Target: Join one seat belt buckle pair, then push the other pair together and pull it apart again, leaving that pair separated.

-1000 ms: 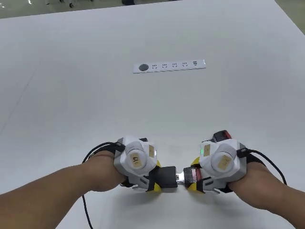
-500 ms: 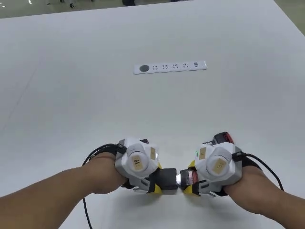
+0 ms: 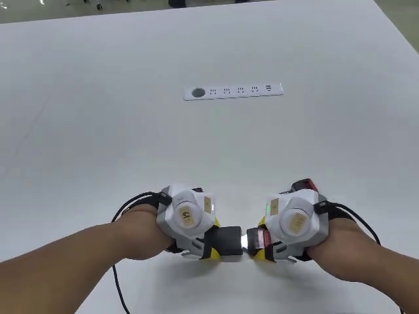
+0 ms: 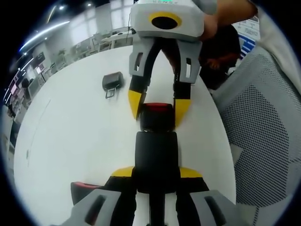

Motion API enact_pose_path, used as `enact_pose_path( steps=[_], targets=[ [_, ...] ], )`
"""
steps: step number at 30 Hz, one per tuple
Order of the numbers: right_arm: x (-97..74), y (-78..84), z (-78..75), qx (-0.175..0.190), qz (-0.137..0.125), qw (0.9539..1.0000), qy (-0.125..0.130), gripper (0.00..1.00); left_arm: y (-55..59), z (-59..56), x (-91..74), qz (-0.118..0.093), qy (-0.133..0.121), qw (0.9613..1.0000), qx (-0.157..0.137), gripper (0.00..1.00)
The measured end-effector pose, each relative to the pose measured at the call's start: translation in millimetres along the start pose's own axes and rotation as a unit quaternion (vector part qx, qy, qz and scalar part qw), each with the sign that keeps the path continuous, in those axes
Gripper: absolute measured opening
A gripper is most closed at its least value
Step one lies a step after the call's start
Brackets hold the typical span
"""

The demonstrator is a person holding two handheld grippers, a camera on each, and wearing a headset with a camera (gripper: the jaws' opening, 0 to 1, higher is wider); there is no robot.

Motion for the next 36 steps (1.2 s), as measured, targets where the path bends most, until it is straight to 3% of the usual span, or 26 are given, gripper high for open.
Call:
enact_pose_path(
  steps=[8,14,19,26,30,33,36],
  targets=[
    [-0.3,0.5,-0.1,0.004,-0.016,0.9999,0.003,0.34,1.4,-0.2,0.7,0.010,0.004,0.9999,0.003,0.33],
    [3.3,-3.2,-3.4,0.009,0.017,0.9998,0.002,0.36,3.3,-0.8,1.1,0.006,0.002,1.0000,0.005,0.34],
    [3.6,-2.2,-1.8,0.020,0.018,0.9997,0.002,0.36,3.1,-0.5,1.7,0.014,-0.004,0.9999,0.000,0.34],
    [2.5,-2.4,-2.6,0.013,0.025,0.9994,0.021,0.39,6.6,0.9,-2.5,0.027,-0.011,0.9995,-0.015,0.34],
    [-5.1,-3.7,-1.8,0.046,0.012,0.9986,0.023,0.37,5.0,-0.8,-12.7,0.032,-0.029,0.9990,0.005,0.34],
    [-17.9,-11.1,-1.0,0.051,-0.007,0.9982,0.031,0.38,1.6,-1.8,-24.0,0.029,-0.040,0.9988,-0.005,0.36],
    [-29.0,-10.7,-3.1,0.053,-0.022,0.9979,0.030,0.34,6.5,1.6,-31.1,0.021,-0.053,0.9983,-0.009,0.38]
  ],
)
Point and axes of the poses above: the centre of the closed fingertips' face, and the gripper's own axes: x roughly forward along the fingers, z roughly to its left, y roughly out of its underside, the point moved 4 cm from there along -x, roughly backward along the fingers, and after that the axes turned 8 degrees about -y, right-handed, at the moved point
